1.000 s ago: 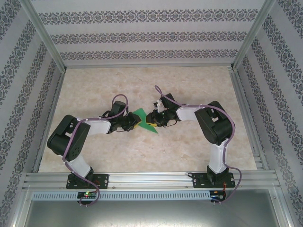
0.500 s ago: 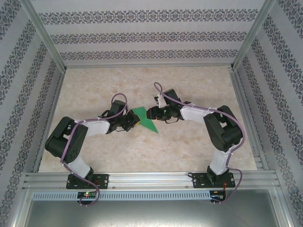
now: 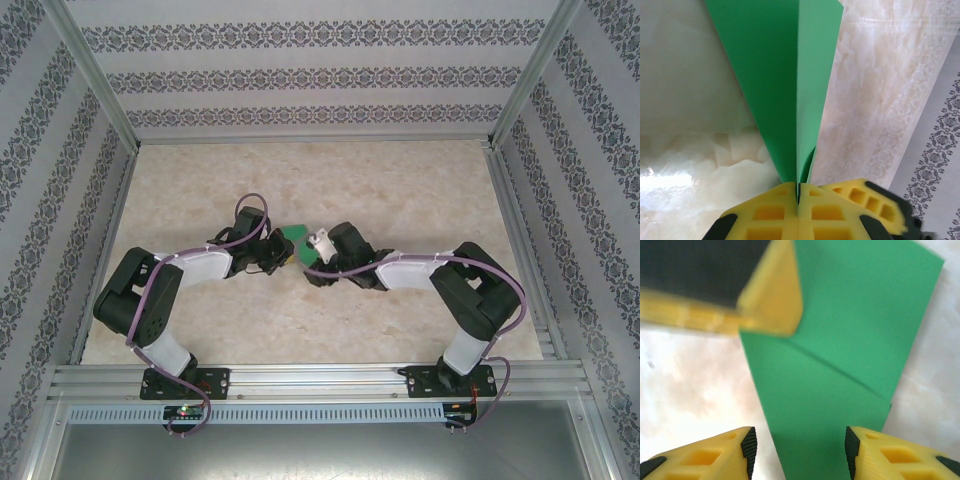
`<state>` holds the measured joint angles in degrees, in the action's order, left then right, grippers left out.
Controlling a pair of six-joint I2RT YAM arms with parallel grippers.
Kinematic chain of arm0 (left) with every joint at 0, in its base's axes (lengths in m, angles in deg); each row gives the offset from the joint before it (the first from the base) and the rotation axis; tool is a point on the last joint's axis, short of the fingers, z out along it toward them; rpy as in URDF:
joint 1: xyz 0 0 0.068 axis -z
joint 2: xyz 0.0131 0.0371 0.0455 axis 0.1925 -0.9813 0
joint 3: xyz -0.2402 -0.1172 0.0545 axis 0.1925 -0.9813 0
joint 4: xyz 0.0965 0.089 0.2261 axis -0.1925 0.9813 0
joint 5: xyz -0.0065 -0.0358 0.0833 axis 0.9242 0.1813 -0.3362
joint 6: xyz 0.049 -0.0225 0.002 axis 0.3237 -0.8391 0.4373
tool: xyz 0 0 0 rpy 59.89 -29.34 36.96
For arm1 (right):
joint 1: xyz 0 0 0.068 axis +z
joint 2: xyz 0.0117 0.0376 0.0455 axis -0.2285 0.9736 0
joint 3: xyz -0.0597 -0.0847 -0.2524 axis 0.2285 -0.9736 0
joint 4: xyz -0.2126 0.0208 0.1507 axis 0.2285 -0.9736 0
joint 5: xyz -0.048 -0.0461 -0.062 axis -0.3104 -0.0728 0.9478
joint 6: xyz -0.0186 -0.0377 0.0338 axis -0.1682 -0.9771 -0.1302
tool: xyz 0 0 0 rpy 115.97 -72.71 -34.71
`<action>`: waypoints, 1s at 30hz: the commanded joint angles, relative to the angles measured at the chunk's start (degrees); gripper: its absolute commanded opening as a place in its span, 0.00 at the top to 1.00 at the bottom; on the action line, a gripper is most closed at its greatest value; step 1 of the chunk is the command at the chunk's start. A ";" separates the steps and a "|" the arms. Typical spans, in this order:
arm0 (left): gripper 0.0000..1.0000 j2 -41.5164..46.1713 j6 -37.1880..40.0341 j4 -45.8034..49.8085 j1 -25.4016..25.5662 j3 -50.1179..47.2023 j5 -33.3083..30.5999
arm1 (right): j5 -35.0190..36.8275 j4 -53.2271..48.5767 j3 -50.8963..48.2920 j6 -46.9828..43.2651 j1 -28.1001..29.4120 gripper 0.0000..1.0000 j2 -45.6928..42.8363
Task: Fold a paper plane with a square sheet of paper (pick it up from the middle)
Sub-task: Fold the wing for the fifth time at the center of the table.
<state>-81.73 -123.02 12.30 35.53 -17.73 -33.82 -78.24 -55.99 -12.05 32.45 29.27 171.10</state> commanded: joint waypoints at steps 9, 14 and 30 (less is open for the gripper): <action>0.97 0.82 -2.46 1.88 0.73 1.44 0.80 | 11.06 12.84 -0.65 -15.74 5.30 0.57 2.16; 0.97 1.06 -2.58 2.32 0.74 1.66 0.87 | 13.23 14.51 -0.80 -17.83 5.94 0.62 3.52; 0.97 2.05 -3.74 1.86 0.59 0.77 0.99 | 17.43 20.34 -1.40 -20.32 7.05 0.80 6.68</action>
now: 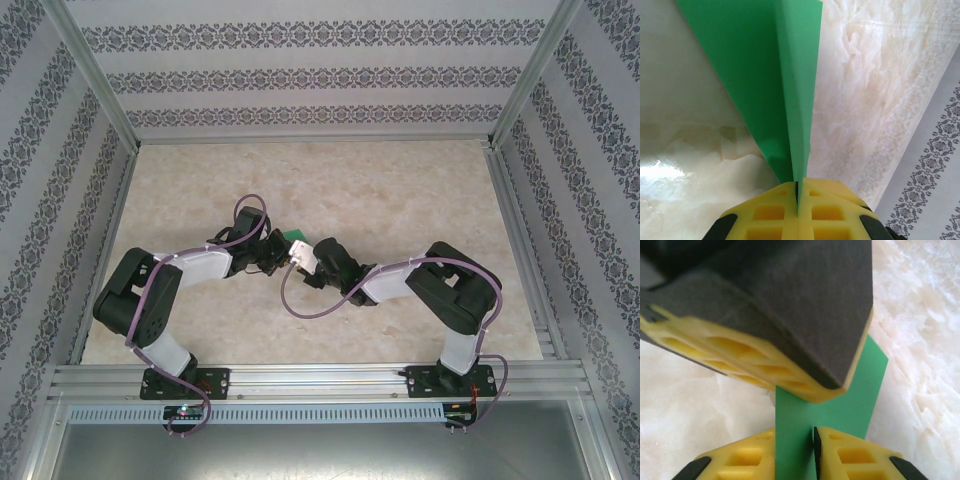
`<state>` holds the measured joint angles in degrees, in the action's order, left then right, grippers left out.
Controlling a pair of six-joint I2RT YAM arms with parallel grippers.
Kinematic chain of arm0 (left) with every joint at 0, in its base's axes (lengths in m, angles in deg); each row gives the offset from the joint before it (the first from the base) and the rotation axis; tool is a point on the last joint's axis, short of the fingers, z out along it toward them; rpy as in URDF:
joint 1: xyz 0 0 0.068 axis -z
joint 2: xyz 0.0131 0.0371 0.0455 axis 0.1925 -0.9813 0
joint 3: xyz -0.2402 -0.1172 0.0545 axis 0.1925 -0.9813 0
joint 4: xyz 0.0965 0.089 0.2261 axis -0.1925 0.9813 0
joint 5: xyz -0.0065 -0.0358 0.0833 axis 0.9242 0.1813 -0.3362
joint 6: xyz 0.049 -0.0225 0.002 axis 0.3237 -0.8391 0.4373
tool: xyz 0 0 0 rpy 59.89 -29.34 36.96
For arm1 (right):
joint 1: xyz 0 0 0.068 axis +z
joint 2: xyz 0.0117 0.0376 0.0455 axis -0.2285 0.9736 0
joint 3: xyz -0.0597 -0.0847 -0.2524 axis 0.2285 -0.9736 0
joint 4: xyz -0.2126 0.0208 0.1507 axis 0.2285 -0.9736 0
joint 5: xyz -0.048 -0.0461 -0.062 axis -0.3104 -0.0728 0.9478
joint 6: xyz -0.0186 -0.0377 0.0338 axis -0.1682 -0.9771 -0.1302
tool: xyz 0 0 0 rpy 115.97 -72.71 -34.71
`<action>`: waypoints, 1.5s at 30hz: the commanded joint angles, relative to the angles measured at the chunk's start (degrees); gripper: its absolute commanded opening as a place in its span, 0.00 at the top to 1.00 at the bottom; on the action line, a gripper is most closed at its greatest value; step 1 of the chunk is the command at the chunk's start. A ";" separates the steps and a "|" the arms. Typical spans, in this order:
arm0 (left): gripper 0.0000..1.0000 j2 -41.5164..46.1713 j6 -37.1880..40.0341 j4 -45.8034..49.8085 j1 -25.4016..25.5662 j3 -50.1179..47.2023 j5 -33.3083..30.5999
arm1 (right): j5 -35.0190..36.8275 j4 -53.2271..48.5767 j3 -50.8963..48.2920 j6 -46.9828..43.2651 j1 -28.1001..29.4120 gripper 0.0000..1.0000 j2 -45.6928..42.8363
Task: Fold a paper plane with a square sheet of paper (pick it up from the middle)
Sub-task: Fold the wing for the fifth time at the center of the table.
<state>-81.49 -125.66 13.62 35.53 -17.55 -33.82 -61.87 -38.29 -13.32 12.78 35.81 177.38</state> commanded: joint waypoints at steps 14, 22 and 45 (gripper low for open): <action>0.65 10.32 2.22 7.73 -6.90 -1.30 -0.52 | -7.67 -6.17 1.83 6.57 -1.23 0.97 -2.05; 0.57 18.41 5.21 10.69 -9.39 -5.10 -4.18 | -17.58 -8.20 3.42 16.33 -3.98 0.98 -1.63; 0.66 9.03 7.93 -12.69 -2.39 -12.20 -0.19 | -39.89 -3.56 7.47 43.20 -12.58 1.00 5.92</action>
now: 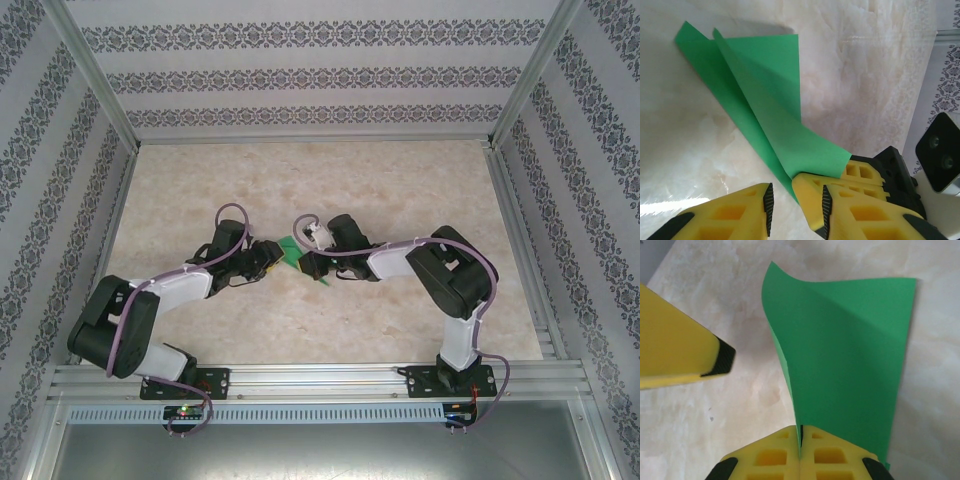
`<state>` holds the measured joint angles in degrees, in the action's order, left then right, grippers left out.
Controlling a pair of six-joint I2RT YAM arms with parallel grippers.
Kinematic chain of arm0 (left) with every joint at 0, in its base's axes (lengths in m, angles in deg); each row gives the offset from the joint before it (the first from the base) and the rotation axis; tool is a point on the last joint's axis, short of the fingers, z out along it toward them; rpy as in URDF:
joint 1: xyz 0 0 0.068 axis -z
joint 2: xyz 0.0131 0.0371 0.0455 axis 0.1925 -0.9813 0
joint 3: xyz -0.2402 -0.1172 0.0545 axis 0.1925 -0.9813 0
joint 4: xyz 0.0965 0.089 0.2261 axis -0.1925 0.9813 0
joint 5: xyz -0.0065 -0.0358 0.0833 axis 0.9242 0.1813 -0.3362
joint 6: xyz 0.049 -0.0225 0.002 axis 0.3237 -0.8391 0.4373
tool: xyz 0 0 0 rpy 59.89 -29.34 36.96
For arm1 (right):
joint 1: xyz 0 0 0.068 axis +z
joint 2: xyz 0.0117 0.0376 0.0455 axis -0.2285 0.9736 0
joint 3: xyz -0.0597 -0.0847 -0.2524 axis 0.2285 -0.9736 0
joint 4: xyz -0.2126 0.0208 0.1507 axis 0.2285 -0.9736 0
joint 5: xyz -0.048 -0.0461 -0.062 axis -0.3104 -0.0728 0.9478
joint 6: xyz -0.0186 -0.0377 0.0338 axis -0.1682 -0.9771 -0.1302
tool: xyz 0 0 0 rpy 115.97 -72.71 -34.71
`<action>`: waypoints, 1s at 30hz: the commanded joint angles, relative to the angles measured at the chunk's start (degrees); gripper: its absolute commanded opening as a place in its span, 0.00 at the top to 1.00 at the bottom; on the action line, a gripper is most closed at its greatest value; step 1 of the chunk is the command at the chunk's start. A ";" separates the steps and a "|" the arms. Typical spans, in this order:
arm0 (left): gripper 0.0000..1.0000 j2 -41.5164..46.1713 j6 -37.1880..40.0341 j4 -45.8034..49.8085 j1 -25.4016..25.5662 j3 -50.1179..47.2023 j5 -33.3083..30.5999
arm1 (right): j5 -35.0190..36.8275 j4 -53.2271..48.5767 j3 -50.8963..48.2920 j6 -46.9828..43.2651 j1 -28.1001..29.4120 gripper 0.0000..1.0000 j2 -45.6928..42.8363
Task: Fold a paper plane with a square sheet of paper (pick it up from the middle)
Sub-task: Fold the wing for the fifth time at the center of the table.
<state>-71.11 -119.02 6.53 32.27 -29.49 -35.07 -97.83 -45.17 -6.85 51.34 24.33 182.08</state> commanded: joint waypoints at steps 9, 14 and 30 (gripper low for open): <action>0.70 -5.32 1.12 -10.55 1.86 -0.04 1.80 | -9.19 7.67 0.78 14.29 -3.96 1.00 3.19; 0.72 -6.30 1.17 -13.06 2.21 -0.12 1.44 | -10.36 6.87 1.38 16.53 -4.25 1.00 3.69; 0.75 -11.18 0.07 -18.31 2.57 0.36 2.19 | -14.94 7.06 3.15 22.06 -5.28 1.00 6.89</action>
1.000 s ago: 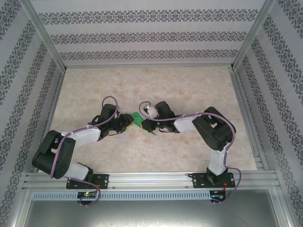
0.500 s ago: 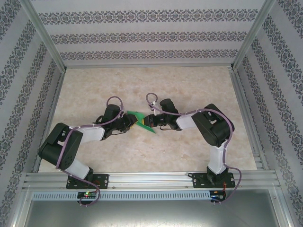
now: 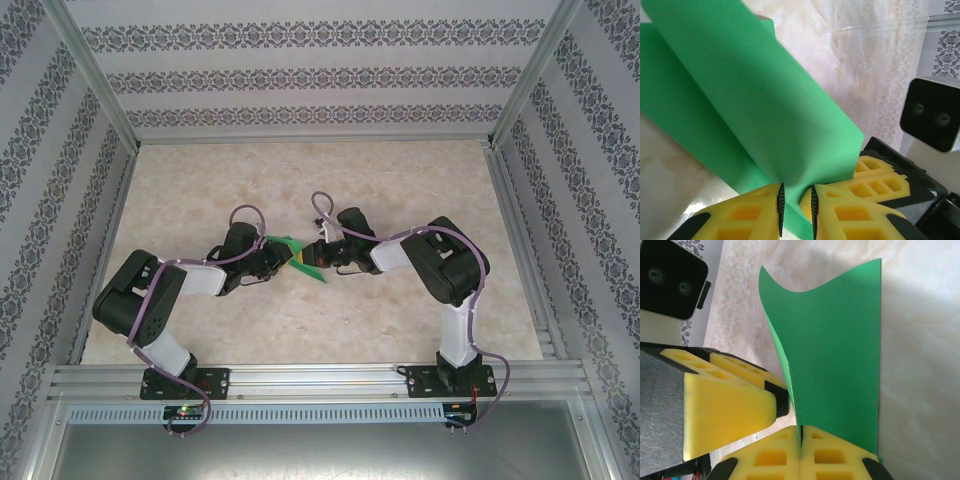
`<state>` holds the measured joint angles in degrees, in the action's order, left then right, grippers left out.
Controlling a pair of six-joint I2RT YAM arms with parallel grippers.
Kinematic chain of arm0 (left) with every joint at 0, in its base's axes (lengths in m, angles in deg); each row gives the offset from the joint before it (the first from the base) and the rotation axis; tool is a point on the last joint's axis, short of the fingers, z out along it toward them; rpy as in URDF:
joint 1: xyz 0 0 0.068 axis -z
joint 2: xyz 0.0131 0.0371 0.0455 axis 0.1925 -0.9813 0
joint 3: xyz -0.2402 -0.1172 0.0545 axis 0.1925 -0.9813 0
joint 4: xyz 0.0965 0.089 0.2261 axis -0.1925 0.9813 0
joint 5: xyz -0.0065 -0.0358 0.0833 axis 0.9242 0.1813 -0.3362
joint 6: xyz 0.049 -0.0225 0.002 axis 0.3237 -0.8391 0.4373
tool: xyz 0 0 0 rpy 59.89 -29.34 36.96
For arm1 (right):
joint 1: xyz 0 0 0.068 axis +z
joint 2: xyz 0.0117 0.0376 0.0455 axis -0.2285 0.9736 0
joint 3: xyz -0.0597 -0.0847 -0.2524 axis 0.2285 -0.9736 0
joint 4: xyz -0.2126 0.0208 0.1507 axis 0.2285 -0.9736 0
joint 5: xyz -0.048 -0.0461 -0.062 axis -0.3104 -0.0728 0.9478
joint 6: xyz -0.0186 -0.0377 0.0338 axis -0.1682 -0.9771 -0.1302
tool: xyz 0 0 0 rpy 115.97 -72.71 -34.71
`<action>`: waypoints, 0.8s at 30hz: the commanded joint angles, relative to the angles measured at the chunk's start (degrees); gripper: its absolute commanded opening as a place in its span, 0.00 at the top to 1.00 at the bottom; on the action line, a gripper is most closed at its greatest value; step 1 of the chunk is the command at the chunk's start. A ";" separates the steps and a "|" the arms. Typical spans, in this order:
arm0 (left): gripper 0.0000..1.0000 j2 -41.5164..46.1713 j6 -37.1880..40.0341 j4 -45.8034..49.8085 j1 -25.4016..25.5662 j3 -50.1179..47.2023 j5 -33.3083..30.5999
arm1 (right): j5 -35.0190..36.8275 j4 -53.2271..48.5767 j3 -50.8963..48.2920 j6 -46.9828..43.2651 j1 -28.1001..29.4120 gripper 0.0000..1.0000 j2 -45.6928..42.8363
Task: Fold a paper plane with a square sheet of paper (pick it up from the middle)
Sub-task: Fold the wing for the fifth time at the center of the table.
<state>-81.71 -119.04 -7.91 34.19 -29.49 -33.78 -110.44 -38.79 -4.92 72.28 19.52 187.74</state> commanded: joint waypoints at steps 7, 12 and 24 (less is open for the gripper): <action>0.80 -2.65 -1.05 -7.02 0.95 -0.11 0.88 | -2.45 0.28 2.10 0.97 -0.41 1.00 3.02; 0.80 -3.83 -1.45 -7.96 0.97 -0.32 0.33 | -1.95 -0.89 2.26 0.20 -0.41 1.00 3.12; 0.83 -5.65 -1.93 -8.06 0.95 -0.63 -1.35 | -0.03 -7.17 3.35 -3.94 0.13 0.99 2.72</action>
<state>-86.21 -120.59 -13.92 34.39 -29.49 -34.09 -111.42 -42.90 -2.83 71.03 19.57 189.90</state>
